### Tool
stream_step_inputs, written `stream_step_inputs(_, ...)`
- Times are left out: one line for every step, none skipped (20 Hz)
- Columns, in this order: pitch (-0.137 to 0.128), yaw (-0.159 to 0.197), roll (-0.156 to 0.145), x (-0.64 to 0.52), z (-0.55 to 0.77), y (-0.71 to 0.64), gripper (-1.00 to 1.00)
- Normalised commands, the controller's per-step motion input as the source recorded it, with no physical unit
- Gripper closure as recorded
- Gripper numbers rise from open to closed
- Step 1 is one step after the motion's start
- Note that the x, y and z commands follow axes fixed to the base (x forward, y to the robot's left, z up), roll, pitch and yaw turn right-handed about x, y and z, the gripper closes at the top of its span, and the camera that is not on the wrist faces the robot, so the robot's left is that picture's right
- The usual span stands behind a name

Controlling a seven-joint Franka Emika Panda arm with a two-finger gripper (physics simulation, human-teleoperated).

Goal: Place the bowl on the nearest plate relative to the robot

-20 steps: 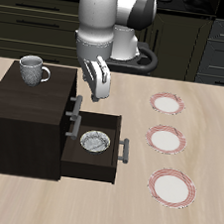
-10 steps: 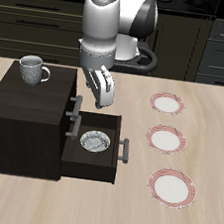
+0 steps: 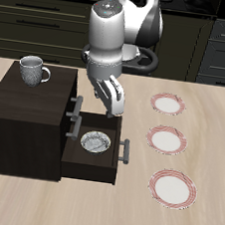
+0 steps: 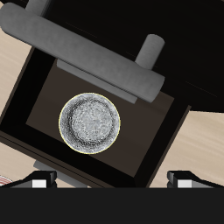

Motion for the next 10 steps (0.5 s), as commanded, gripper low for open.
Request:
stream_step_inputs(0.022, -0.066, 0.028, 0.07, -0.26, 0.04, -1.0)
stream_step_inputs(-0.062, 0.013, 0.038, 0.06, -0.1, 0.09, -1.0)
stream_step_inputs(-0.026, 0.055, 0.027, 0.14, -0.15, 0.12, -1.0)
stream_step_inputs(-0.006, 0.031, 0.028, 0.2, -0.15, -0.04, -1.0)
stream_step_inputs(-0.011, -0.036, 0.028, 0.16, -0.15, -0.06, -1.0)
stream_step_inputs(-0.051, 0.011, 0.015, 0.08, -0.07, 0.03, -1.0)
stream_step_inputs(0.007, 0.026, 0.007, 0.13, -0.18, -0.02, -1.0)
stream_step_inputs(-0.054, -0.001, 0.052, 0.17, -0.27, 0.09, -1.0)
stream_step_inputs(0.013, 0.025, -0.008, 0.1, -0.11, -0.07, -1.0)
stream_step_inputs(-0.008, 0.012, 0.004, 0.12, -0.11, -0.09, -1.0)
